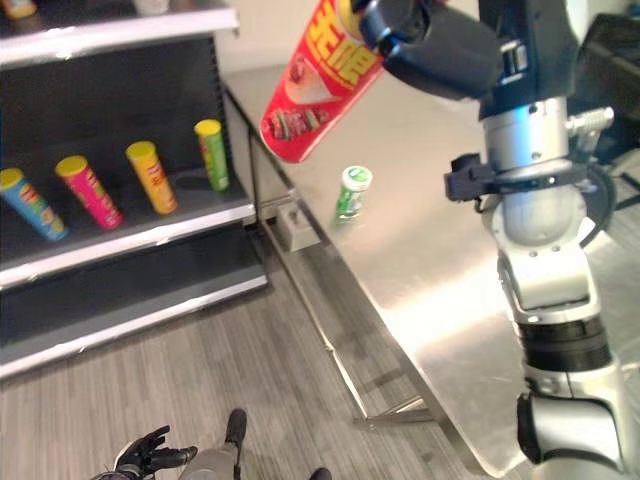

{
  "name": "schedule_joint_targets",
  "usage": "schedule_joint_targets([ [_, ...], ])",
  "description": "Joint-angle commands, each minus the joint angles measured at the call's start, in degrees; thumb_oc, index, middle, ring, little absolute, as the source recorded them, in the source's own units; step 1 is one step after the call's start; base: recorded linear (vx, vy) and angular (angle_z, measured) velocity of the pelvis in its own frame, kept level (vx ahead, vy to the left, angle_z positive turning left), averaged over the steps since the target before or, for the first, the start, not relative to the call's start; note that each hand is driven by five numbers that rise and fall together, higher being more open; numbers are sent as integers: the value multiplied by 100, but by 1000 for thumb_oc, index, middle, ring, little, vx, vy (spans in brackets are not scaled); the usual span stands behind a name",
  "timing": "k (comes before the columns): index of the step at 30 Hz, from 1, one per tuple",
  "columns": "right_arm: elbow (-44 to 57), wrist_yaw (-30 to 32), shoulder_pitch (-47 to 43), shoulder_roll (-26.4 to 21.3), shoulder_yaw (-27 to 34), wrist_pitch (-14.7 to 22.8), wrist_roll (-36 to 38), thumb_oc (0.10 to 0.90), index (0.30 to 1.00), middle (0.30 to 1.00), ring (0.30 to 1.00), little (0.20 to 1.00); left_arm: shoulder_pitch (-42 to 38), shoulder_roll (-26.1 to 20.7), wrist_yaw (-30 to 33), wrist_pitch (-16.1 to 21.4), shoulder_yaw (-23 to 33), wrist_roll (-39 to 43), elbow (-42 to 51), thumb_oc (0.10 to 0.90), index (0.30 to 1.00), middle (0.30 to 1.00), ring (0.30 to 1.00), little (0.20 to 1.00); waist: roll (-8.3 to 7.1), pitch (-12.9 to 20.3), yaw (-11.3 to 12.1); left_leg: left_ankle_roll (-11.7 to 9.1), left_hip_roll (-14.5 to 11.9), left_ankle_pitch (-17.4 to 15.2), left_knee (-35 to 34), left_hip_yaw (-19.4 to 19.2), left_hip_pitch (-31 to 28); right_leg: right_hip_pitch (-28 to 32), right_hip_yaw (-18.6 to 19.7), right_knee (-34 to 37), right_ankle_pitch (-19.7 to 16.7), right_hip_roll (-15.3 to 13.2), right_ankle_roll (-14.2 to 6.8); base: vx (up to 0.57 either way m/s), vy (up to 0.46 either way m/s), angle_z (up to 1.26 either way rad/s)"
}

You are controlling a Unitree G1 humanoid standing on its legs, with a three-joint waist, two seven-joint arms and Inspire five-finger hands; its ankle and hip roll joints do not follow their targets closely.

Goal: Put the goods on the table back onto the shelves and tidy them up.

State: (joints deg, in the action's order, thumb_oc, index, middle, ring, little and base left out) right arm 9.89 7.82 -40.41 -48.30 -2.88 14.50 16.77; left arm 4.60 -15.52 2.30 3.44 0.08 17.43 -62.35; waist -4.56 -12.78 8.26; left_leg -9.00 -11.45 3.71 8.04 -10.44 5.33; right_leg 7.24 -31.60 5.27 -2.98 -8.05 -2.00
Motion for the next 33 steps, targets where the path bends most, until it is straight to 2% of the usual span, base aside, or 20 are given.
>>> schedule_joint_targets([
  [1,377,-39,-524,-102,159,411,417,400,300,300,300,300,-125,-89,36,258,-481,-10,115,800,900,900,900,900,268,595,-208,-237,-563,245,-356,64,-880,44,164,-27,223,-134,-486,24,219,43],
  [4,374,-129,-461,-100,31,325,342,400,300,300,300,300,-96,-91,19,272,-494,-73,171,800,900,900,900,900,379,687,-269,-332,-607,162,-488,139,-1165,31,94,-49,137,-218,-557,-23,214,52],
  [6,518,-330,-307,-30,-43,244,322,400,300,300,300,300,-108,-82,-22,244,-562,-178,199,800,900,900,900,900,506,780,-360,-237,-390,-106,-1057,-96,-1347,21,-61,-97,-100,-492,-702,-53,454,54],
  [8,602,-438,-142,111,-85,160,251,400,300,300,300,300,-124,-85,-61,237,-653,-302,199,800,900,900,900,900,529,807,-347,-96,-99,-302,-1268,-50,-1395,9,-167,-196,-248,-814,-848,-83,482,79],
  [9,671,-525,-63,204,-207,86,-1,400,300,300,300,300,-125,-117,-66,244,-659,-412,191,800,900,900,900,900,516,806,-327,45,211,-481,-1304,14,-1378,-68,-191,-318,-428,-1130,-982,-101,580,59],
  [12,740,-694,-48,424,-539,-34,-295,400,300,300,300,300,-31,-207,-103,270,-604,-576,233,800,900,900,900,900,429,689,-224,383,807,-708,-1304,22,-1337,-305,-208,-808,-790,-1818,-1159,-94,498,51],
  [13,741,-696,-51,430,-542,-35,-296,400,300,300,300,300,-26,-208,-104,269,-596,-579,236,800,900,900,900,900,417,689,-226,394,826,-707,-1304,18,-1335,-322,-193,-832,-786,-1843,-1163,-189,384,9],
  [14,711,-739,-55,437,-642,-58,-395,400,300,300,300,300,-56,-321,-98,247,-554,-559,244,800,900,900,900,900,377,518,-349,515,906,-566,-1304,39,-1207,-620,309,-1228,-747,-1679,-961,-195,243,15],
  [15,683,-771,-33,388,-671,-66,-419,400,300,300,300,300,-88,-347,-88,240,-540,-519,233,800,900,900,900,900,409,446,-433,541,898,-494,-1304,55,-1168,-807,771,-1482,-451,-1294,-832,-213,328,56],
  [16,679,-840,-29,422,-749,-65,-409,400,300,300,300,300,-18,-372,-123,208,-475,-472,239,800,900,900,900,900,440,462,-401,568,946,-394,-1304,133,-1108,-834,929,-1578,-74,-817,-673,-77,211,66],
  [18,672,-873,-9,441,-813,-63,-484,400,300,300,300,300,45,-344,-125,186,-469,-492,181,800,900,900,900,900,426,463,-338,616,1036,-350,-1304,226,-1075,-823,889,-1718,332,-320,-470,-2,117,35],
  [19,685,-886,-94,316,-974,-90,-748,400,300,300,300,300,162,-237,-117,187,-356,-413,161,800,900,900,900,900,273,491,-268,580,1212,-334,-1304,342,-1086,-633,1137,-1028,477,186,-288,28,13,51],
  [20,663,-900,-58,363,-1021,-127,-739,400,300,300,300,300,259,-106,-122,181,-363,-357,202,800,900,900,900,900,274,503,-262,543,1232,-291,-1304,482,-1032,-502,1422,-665,369,333,-305,23,-20,90],
  [24,619,-859,4,354,-1028,-131,-824,400,300,300,300,300,330,-23,-163,163,-388,-292,267,800,900,900,900,900,323,470,-189,519,1196,-212,-1220,596,-978,-308,1227,-328,224,340,-338,8,-51,37],
  [26,584,-786,72,352,-922,-119,-852,400,300,300,300,300,236,-52,-162,124,-484,-286,342,800,900,900,900,900,337,242,-220,425,1080,-337,-568,514,-545,-271,949,-319,221,220,-318,-154,-8,57],
  [28,510,-695,124,268,-907,-196,-1007,400,300,300,300,300,176,-51,-143,106,-494,-196,381,800,900,900,900,900,323,178,-314,313,711,-219,-443,232,-245,-265,695,-237,140,49,-395,-87,119,120],
  [29,474,-714,107,281,-959,-244,-1063,400,300,300,300,300,208,-37,-110,108,-480,-209,357,800,900,900,900,900,326,231,-279,218,491,-131,-606,343,-260,-246,728,-125,79,2,-471,27,132,98],
  [30,472,-713,106,284,-963,-244,-1064,400,300,300,300,300,212,-36,-109,109,-479,-209,357,800,900,900,900,900,328,238,-273,212,486,-119,-632,336,-272,-247,735,-118,74,10,-469,71,143,52],
  [31,471,-715,123,298,-973,-244,-1041,400,300,300,300,300,237,-36,-74,121,-448,-181,366,800,900,900,900,900,310,269,-275,144,306,-12,-735,387,-258,-261,786,-122,68,-41,-496,61,148,5],
  [33,412,-694,164,330,-998,-261,-1004,400,300,300,300,300,242,-36,-32,134,-418,-104,400,800,900,900,900,900,307,277,-287,-9,-196,350,-896,507,-166,-290,892,-182,84,-245,-561,86,276,-6],
])
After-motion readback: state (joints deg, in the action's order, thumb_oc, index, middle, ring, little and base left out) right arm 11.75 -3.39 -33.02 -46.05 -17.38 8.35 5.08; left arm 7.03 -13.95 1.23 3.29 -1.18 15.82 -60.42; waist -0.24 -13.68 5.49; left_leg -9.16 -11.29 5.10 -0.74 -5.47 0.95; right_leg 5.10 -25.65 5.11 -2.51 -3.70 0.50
